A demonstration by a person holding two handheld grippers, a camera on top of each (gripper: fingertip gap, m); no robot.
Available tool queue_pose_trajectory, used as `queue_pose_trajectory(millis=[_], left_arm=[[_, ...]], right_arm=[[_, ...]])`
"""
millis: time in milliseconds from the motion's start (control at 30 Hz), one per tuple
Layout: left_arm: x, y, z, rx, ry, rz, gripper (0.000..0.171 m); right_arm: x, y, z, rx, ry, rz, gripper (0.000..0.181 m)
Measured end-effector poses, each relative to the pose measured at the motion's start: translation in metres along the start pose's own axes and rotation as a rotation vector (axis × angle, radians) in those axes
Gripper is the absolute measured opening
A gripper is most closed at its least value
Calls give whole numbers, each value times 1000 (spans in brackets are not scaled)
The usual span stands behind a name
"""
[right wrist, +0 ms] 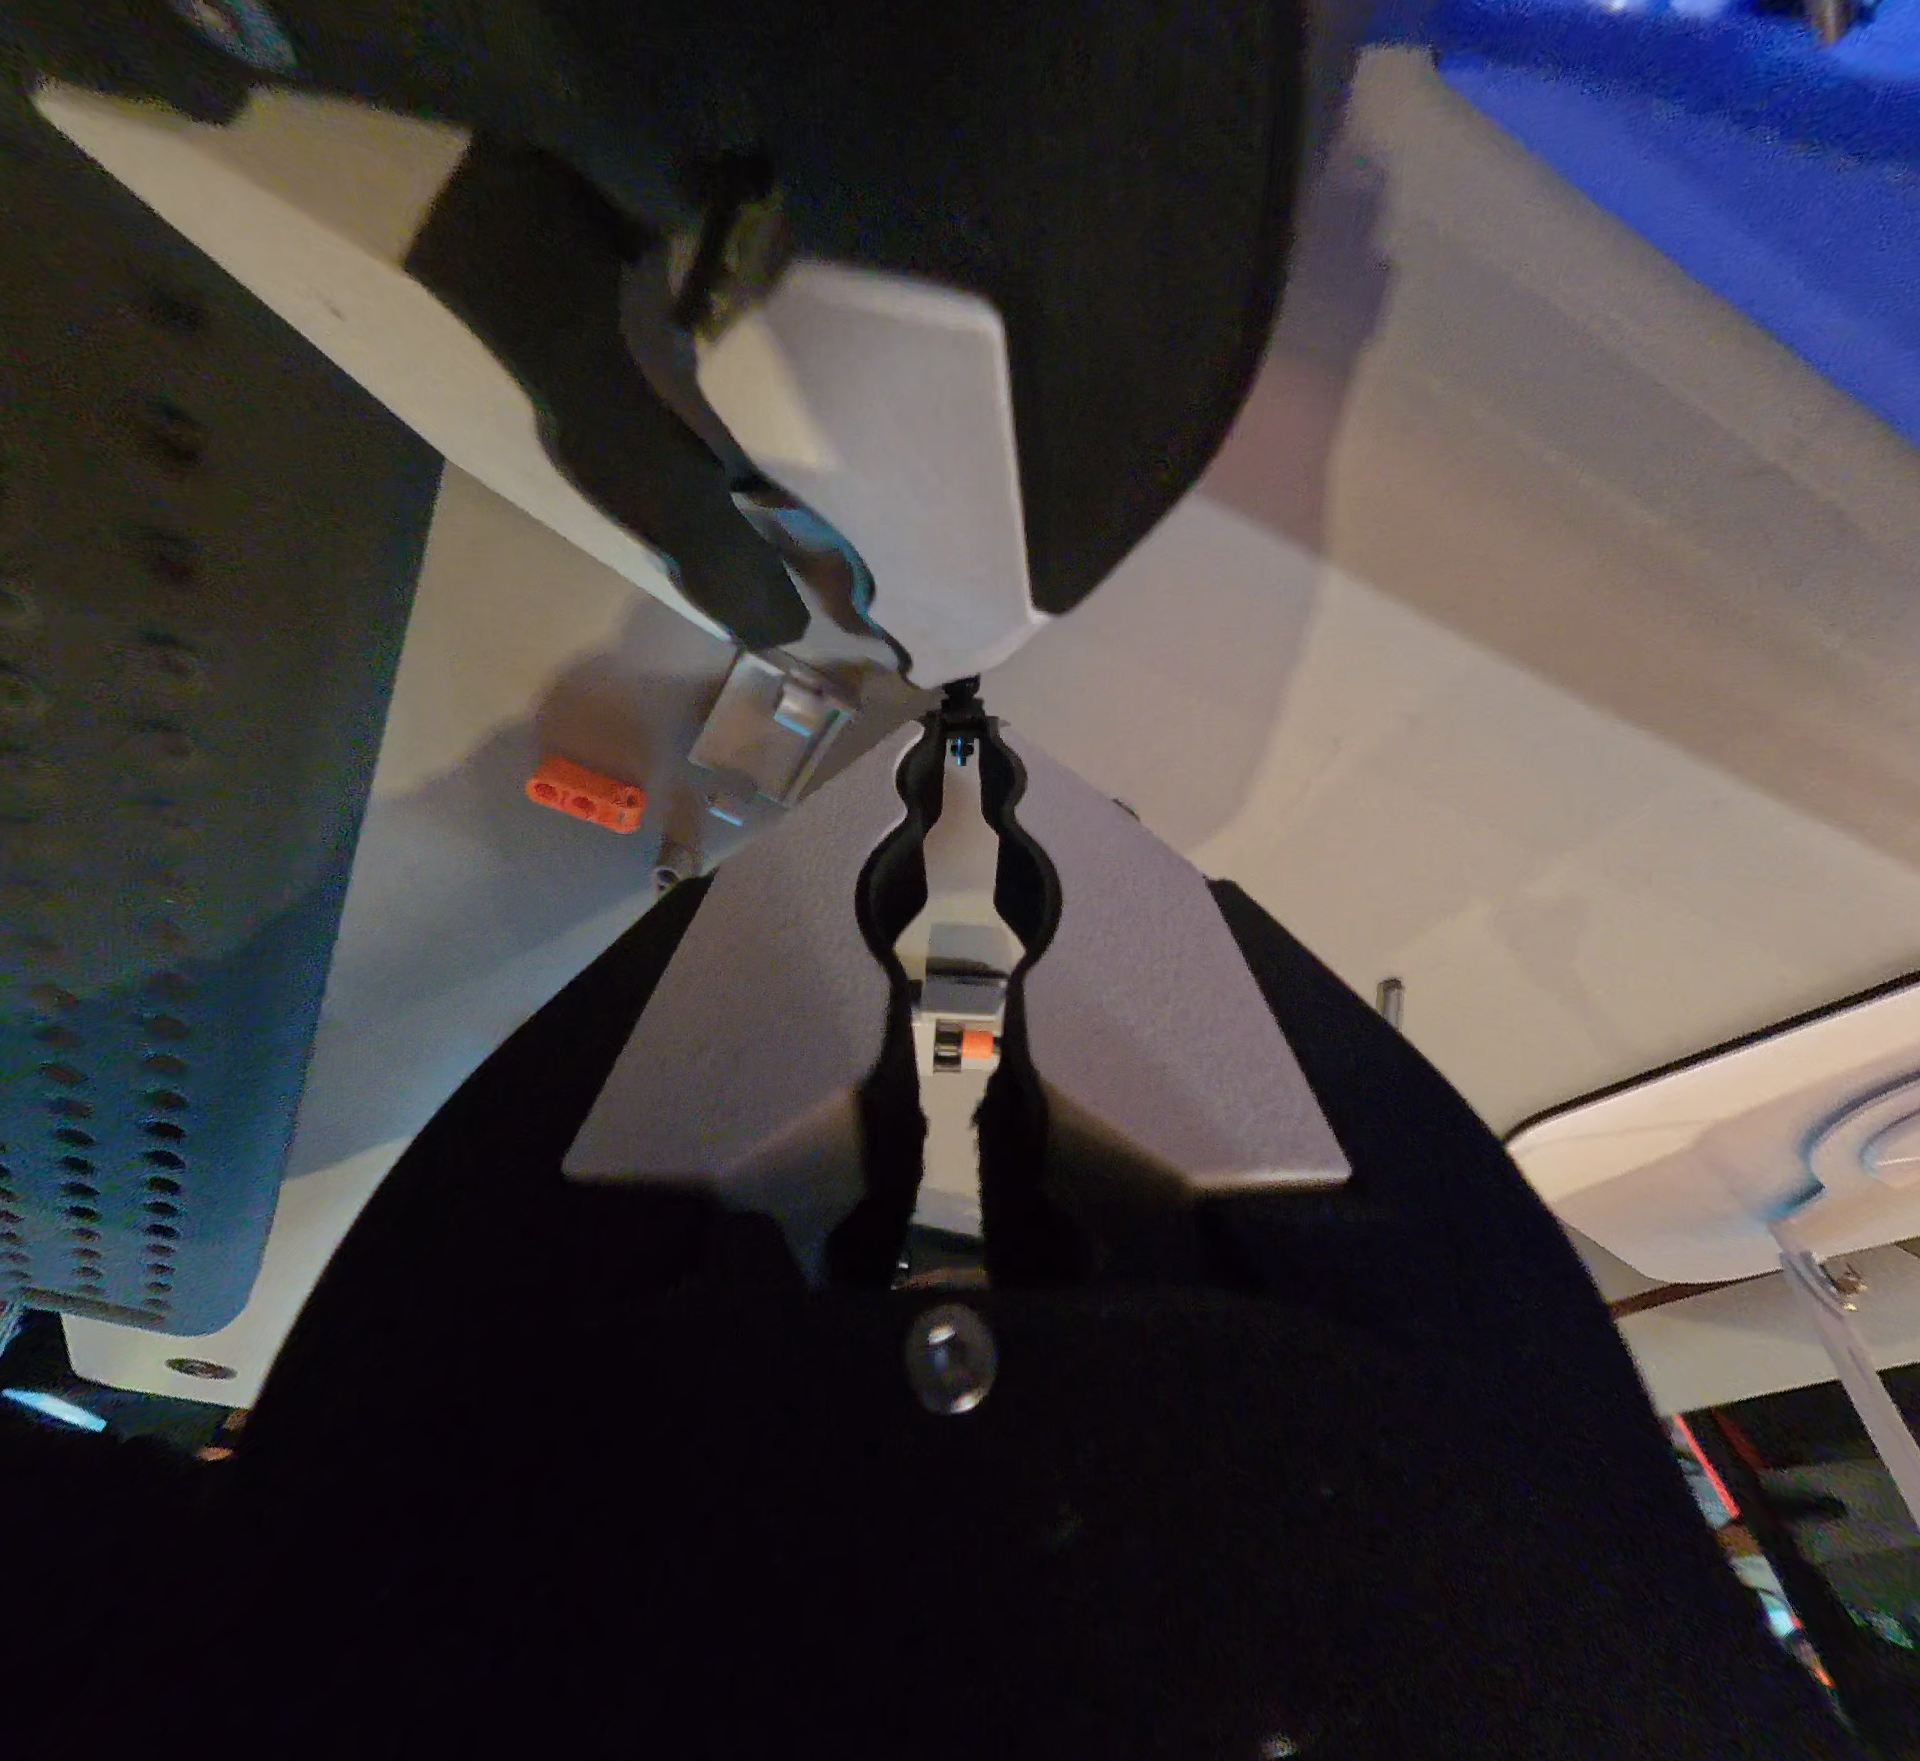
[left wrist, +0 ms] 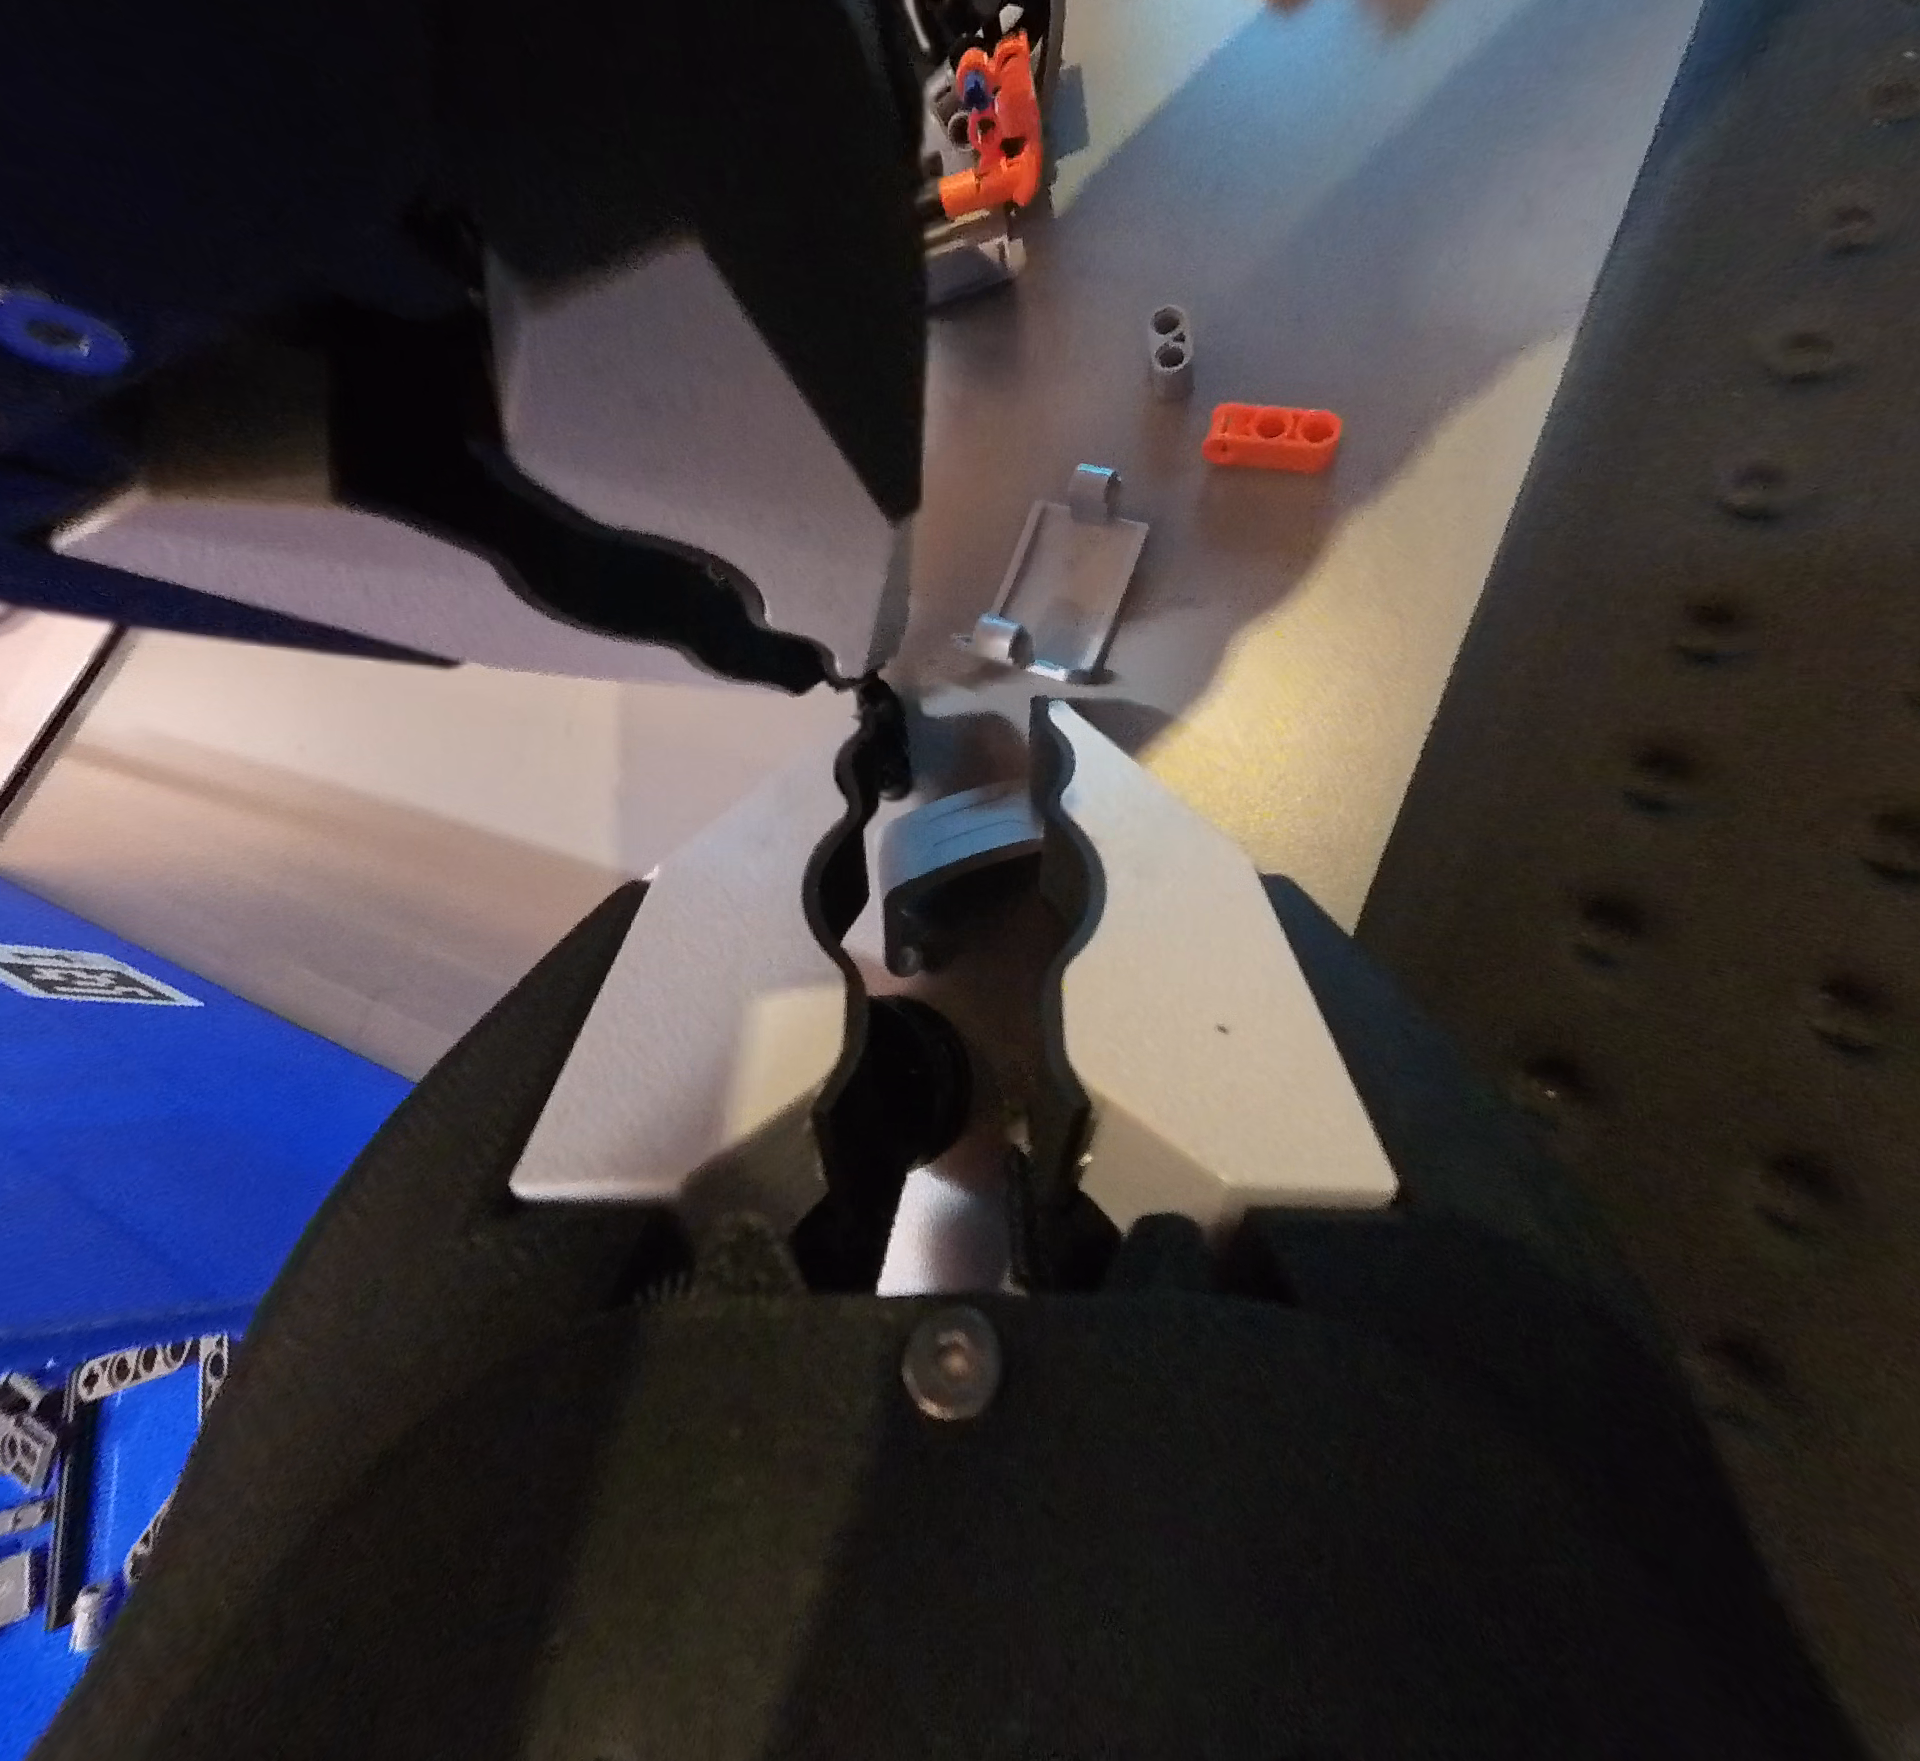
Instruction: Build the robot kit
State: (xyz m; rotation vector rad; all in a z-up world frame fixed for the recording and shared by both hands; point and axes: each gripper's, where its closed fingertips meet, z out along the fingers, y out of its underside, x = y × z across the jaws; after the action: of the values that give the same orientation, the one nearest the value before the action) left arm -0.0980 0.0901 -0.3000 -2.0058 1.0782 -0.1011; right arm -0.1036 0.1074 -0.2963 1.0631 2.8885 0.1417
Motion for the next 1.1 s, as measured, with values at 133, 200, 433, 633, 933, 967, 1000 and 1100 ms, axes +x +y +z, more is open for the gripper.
queue_pose_trajectory(millis=[133, 200, 433, 633, 933, 967, 1000, 1100], left_arm=[[0, 0, 0, 2, -6, 8, 25], [0, 0, 0, 3, -9, 11, 25], [1, 0, 0, 4, -15, 23, 24], [2, 0, -3, 19, 3, 30, 25], [-18, -33, -28, 199, -142, 69, 39], [-23, -36, -31, 198, -190, 104, 38], [-28, -37, -32, 184, -232, 143, 37], [-26, -39, -29, 154, -238, 221, 23]], right_arm=[[0, -2, 0, -30, 25, 14, 3], [0, -1, 0, -46, 30, 25, 3], [-1, -4, 3, -70, 24, 52, 2], [0, -3, 4, -7, 15, 78, 3], [-3, 1, -37, 360, -96, 199, 4], [-5, 3, -42, 389, -118, 200, 4], [-7, 4, -45, 406, -138, 200, 4], [-18, 3, -48, 433, -193, 173, 4]])
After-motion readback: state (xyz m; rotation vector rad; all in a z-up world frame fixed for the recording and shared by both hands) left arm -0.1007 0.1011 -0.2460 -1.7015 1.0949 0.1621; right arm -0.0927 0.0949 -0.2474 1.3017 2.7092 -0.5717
